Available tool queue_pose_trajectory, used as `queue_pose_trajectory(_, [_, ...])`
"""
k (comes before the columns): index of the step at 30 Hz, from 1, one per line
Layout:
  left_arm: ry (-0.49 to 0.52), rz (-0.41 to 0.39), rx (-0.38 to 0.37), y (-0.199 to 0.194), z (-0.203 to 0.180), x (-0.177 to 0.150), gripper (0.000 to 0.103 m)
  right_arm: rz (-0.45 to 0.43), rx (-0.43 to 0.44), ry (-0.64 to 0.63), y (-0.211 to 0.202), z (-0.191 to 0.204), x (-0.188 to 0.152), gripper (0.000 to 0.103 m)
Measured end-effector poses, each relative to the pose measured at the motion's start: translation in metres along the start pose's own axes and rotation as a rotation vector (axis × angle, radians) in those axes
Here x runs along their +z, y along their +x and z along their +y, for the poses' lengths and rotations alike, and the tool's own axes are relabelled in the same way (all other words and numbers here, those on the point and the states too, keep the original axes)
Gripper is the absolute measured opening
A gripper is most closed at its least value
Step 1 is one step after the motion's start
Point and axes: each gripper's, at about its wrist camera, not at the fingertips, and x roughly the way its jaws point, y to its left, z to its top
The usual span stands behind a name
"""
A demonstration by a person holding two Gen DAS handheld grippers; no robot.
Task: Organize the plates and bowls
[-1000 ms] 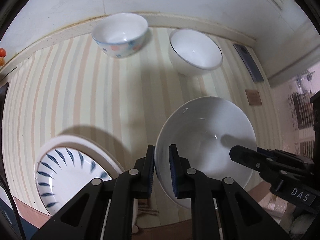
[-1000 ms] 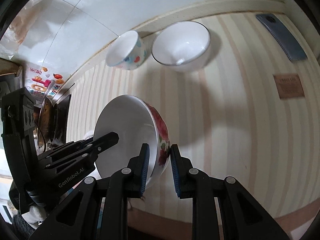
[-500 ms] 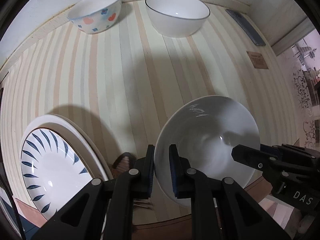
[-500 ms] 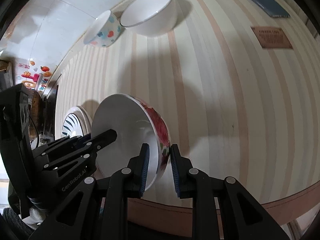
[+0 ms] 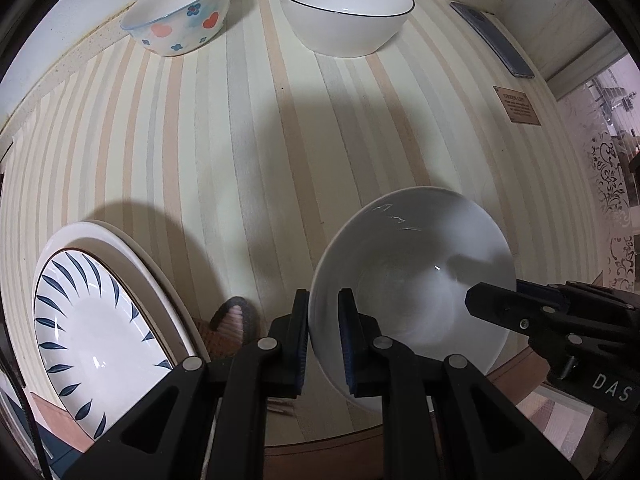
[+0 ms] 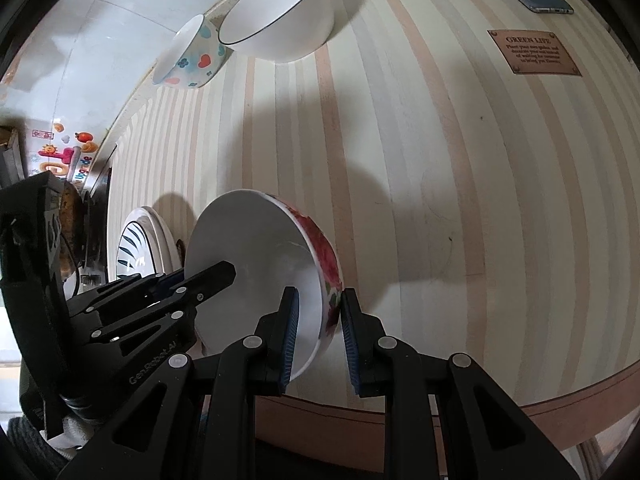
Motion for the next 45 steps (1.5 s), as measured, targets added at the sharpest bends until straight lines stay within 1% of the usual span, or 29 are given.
queue_pose_trajectory(3, [-0.007,0.013,-0.012,-0.001,0.001,0.0,0.012,0.013,0.011,0.001,0.002,0.0,0.004,0.026])
queue_pose_trajectory(6, [-0.01,0.008,-0.016,-0.015,0.009,0.001,0.012,0.025,0.021,-0.003,-0.001,-0.001,0.007,0.026])
queue_pose_trajectory(9, [-0.018,-0.038,-0.02,-0.042,0.017,0.005,0.013,0.023,0.028,-0.008,-0.013,-0.003,0.013,0.026])
queue_pose_trajectory(11, [-0.03,-0.082,-0.033,-0.063,0.022,0.015,0.014,0.013,0.031,-0.014,-0.027,-0.004,0.022,0.026])
queue_pose_trajectory(12, [-0.033,-0.096,-0.032,-0.069,0.025,0.021,0.017,-0.001,0.033,-0.01,-0.033,-0.005,0.026,0.026])
queue_pose_trajectory(13, [-0.04,-0.116,-0.025,-0.077,0.027,0.031,0.02,-0.021,0.041,-0.006,-0.042,-0.006,0.034,0.029])
queue_pose_trajectory(14, [-0.048,-0.129,-0.023,-0.081,0.029,0.039,0.027,-0.035,0.048,-0.001,-0.049,-0.006,0.042,0.032])
queue_pose_trajectory(16, [-0.077,-0.156,-0.027,-0.085,0.036,0.06,0.029,-0.078,0.078,0.015,-0.06,-0.005,0.061,0.044])
queue_pose_trajectory(18, [-0.124,-0.165,-0.033,-0.081,0.046,0.086,0.029,-0.113,0.101,0.023,-0.066,-0.003,0.083,0.047])
queue_pose_trajectory(20, [-0.17,-0.156,-0.052,-0.072,0.057,0.114,0.029,-0.153,0.115,0.029,-0.068,-0.001,0.106,0.047])
queue_pose_trajectory(24, [-0.227,-0.118,-0.084,-0.045,0.069,0.162,0.029,-0.188,0.133,0.077,-0.055,0.0,0.151,0.047])
queue_pose_trajectory(26, [-0.237,-0.101,-0.09,-0.032,0.07,0.177,0.029,-0.196,0.119,0.094,-0.044,-0.001,0.173,0.047])
queue_pose_trajectory(29, [-0.227,-0.073,-0.104,-0.014,0.065,0.197,0.029,-0.203,0.107,0.115,-0.029,-0.003,0.2,0.047])
queue_pose_trajectory(31, [-0.22,-0.061,-0.095,-0.005,0.061,0.203,0.028,-0.198,0.105,0.124,-0.019,-0.005,0.211,0.047])
queue_pose_trajectory(33, [-0.216,-0.048,-0.112,0.002,0.058,0.207,0.028,-0.178,0.094,0.137,-0.007,-0.006,0.221,0.046])
queue_pose_trajectory(34, [-0.212,-0.043,-0.115,0.006,0.057,0.209,0.026,-0.177,0.098,0.14,-0.003,-0.007,0.225,0.042])
queue_pose_trajectory(35, [-0.206,-0.039,-0.126,0.009,0.055,0.21,0.017,-0.173,0.095,0.139,0.001,-0.007,0.227,0.035])
queue_pose_trajectory(36, [-0.201,-0.036,-0.128,0.009,0.054,0.211,0.013,-0.169,0.091,0.14,0.004,-0.008,0.229,0.026])
queue_pose_trajectory(37, [-0.195,-0.036,-0.12,0.01,0.052,0.211,0.013,-0.167,0.093,0.137,0.007,-0.009,0.23,0.023])
queue_pose_trajectory(42, [-0.176,-0.047,-0.091,0.01,0.047,0.214,0.013,-0.186,0.035,0.099,0.009,0.001,0.228,0.023])
queue_pose_trajectory(45, [-0.168,-0.051,-0.087,0.006,0.045,0.213,0.013,-0.184,0.029,0.09,0.008,0.002,0.227,0.023])
